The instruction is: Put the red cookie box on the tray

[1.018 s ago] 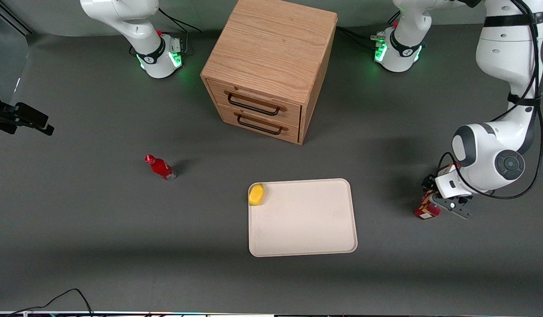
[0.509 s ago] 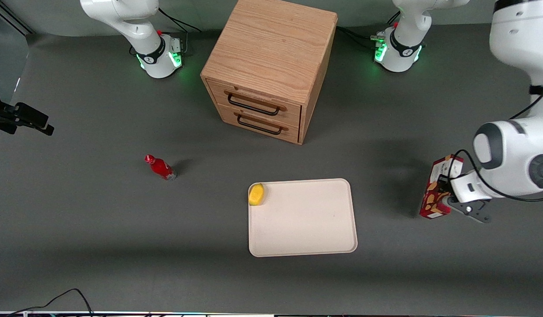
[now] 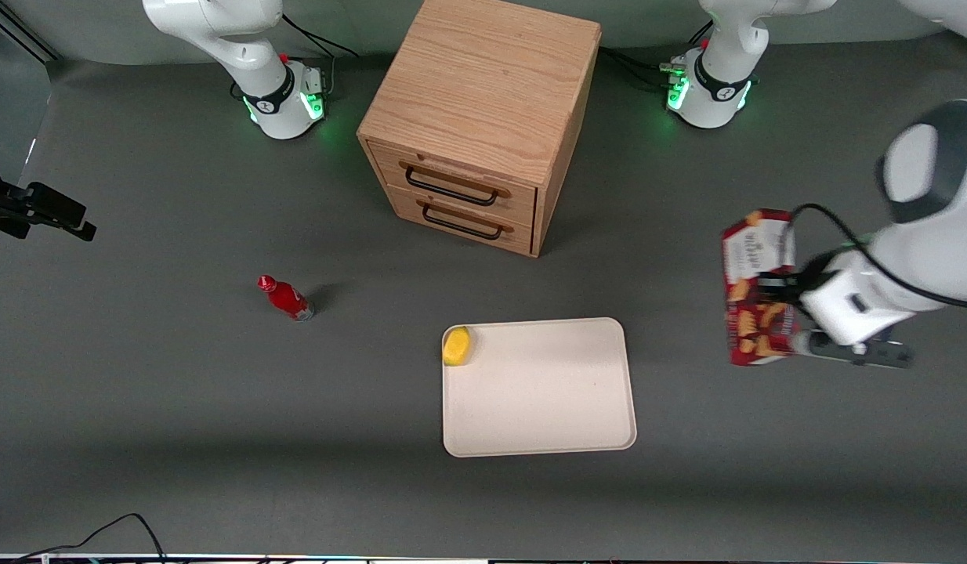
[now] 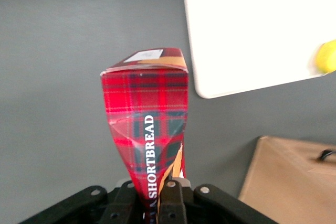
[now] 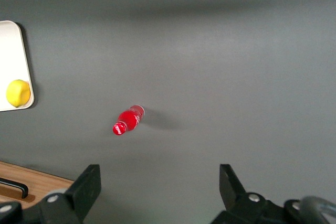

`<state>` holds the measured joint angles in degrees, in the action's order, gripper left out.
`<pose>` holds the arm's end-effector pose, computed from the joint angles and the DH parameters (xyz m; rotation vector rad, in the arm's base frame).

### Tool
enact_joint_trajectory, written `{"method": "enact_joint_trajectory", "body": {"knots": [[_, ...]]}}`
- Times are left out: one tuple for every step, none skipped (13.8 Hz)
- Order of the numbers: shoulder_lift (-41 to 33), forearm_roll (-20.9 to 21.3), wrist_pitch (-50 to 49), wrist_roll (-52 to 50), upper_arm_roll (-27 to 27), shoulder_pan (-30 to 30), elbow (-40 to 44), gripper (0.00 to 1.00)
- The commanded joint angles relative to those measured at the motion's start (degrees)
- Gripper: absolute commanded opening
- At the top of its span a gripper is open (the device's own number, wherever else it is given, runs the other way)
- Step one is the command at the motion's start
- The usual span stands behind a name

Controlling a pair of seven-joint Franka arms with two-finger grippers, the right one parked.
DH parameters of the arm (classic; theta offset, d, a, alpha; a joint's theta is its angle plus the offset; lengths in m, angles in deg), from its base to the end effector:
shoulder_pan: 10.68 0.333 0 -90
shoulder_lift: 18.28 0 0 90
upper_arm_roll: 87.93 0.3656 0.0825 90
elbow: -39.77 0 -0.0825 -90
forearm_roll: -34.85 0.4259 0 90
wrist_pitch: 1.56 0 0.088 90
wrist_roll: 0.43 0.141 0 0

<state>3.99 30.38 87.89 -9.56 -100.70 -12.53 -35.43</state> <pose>0.6947 -0.1644 0.5215 2.9970 -0.1212 -0.2420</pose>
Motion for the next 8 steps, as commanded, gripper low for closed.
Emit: {"method": "enact_joint_trajectory", "body": {"knots": [[8.02, 4.19, 9.9, -14.55, -7.34, -0.79, 1.64, 0.0], [10.75, 8.56, 15.53, -18.34, -9.8, -1.31, 0.06, 0.0], [13.3, 13.3, 21.33, -21.17, -11.65, -1.32, -2.13, 0.0], [15.32, 16.74, 27.13, -23.98, -12.28, -1.41, -4.59, 0.0], [17.0, 20.35, 33.45, -26.36, -12.28, -1.41, -7.13, 0.0], [18.32, 23.51, 38.56, -28.03, -12.28, -1.41, -9.33, 0.0], [19.38, 26.59, 42.79, -29.62, -12.2, -1.41, -10.92, 0.0], [20.17, 28.88, 44.83, -29.98, -12.02, -1.23, -11.9, 0.28]]}}
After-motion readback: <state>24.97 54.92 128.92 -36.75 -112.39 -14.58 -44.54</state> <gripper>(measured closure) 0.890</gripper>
